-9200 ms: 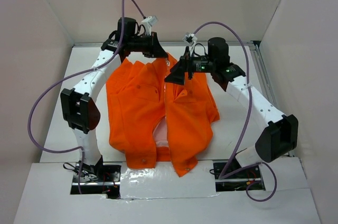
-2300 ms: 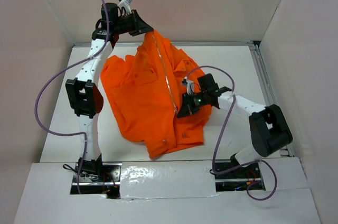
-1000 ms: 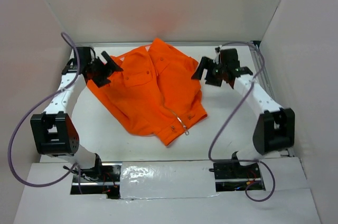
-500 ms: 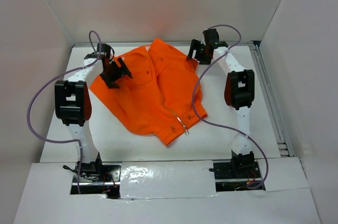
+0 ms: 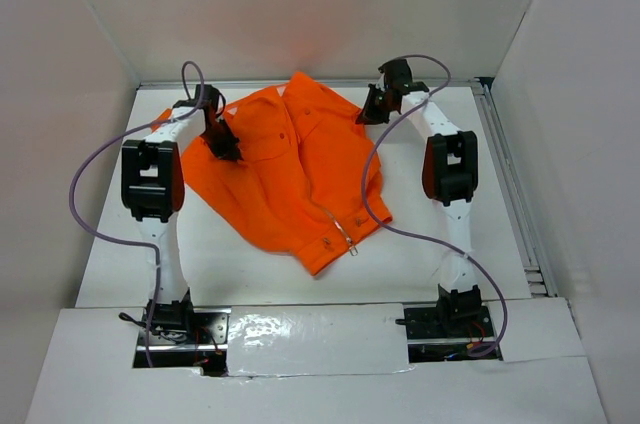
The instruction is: Zip up the jacket
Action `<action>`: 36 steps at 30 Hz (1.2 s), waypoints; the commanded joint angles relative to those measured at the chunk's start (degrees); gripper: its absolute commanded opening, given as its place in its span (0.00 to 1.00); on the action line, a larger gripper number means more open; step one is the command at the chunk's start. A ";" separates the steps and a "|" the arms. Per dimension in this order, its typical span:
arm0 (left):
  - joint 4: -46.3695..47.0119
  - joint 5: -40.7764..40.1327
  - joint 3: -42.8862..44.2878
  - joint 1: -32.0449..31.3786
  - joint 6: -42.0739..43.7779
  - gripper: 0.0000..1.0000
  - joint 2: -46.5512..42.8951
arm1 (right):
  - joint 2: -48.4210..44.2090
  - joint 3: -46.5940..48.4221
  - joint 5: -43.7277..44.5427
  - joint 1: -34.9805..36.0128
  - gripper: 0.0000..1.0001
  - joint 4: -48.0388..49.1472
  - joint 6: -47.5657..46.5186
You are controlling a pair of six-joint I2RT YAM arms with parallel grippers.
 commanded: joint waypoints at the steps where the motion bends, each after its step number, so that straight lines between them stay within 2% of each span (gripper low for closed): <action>1: -1.92 -2.60 -3.47 0.11 1.84 0.00 -2.46 | 1.10 2.67 -3.71 -0.46 0.00 0.84 0.70; 4: -1.12 -4.00 -9.09 1.16 0.88 0.00 -7.81 | 0.22 2.77 -0.04 -1.25 0.00 1.02 2.28; 7: -3.31 -7.96 -15.25 3.26 -3.86 0.00 -13.97 | -2.59 -0.12 7.69 -3.62 0.00 0.67 5.35; 8: -4.28 -7.96 -16.57 3.88 -5.52 0.00 -16.51 | -4.25 -0.74 10.67 -5.72 0.00 0.67 7.36; 13: -7.09 -10.05 -26.59 5.12 -13.44 0.00 -23.98 | -7.86 -4.70 13.95 -13.64 0.00 0.49 9.75; 19: -4.29 -2.53 -35.99 7.23 -16.79 0.00 -32.16 | -9.54 -4.18 18.96 -18.21 0.00 -1.78 8.87; 21: -3.76 -1.29 -38.36 6.88 -16.71 0.00 -33.58 | -9.89 -4.88 17.92 -19.44 0.00 -1.09 8.53; 22: -3.41 0.02 -38.81 6.79 -16.01 0.00 -34.28 | -10.15 -5.23 13.99 -19.71 0.00 0.13 6.96; 23: -3.67 0.03 -38.64 6.70 -15.74 0.00 -34.37 | -10.24 -5.32 11.78 -19.89 0.03 0.49 5.81; 24: -3.67 0.47 -38.29 6.35 -15.13 0.01 -34.11 | -10.42 -5.49 8.19 -19.63 0.23 0.84 4.15; 25: -3.93 1.52 -36.99 6.09 -14.08 0.25 -33.94 | -11.37 -5.93 6.50 -19.63 0.37 1.37 3.00; 28: -4.80 2.85 -31.73 3.90 -11.17 0.54 -33.85 | -14.19 -8.39 0.95 -19.36 0.77 2.78 0.10; 29: -6.21 1.80 -29.96 2.41 -10.12 0.82 -34.37 | -14.98 -9.27 0.51 -19.27 0.99 2.52 -0.35; 30: -7.35 0.49 -28.03 0.48 -9.68 0.99 -34.46 | -16.03 -9.71 0.94 -18.84 1.00 1.82 -0.62; 33: -10.00 -3.30 -17.41 -3.49 -6.61 0.99 -34.46 | -22.88 -13.66 4.97 -17.70 1.00 2.25 -2.20; 36: -7.55 -1.12 -11.51 -5.33 -2.40 0.99 -31.75 | -26.75 -16.13 6.92 -15.77 1.00 2.26 -4.57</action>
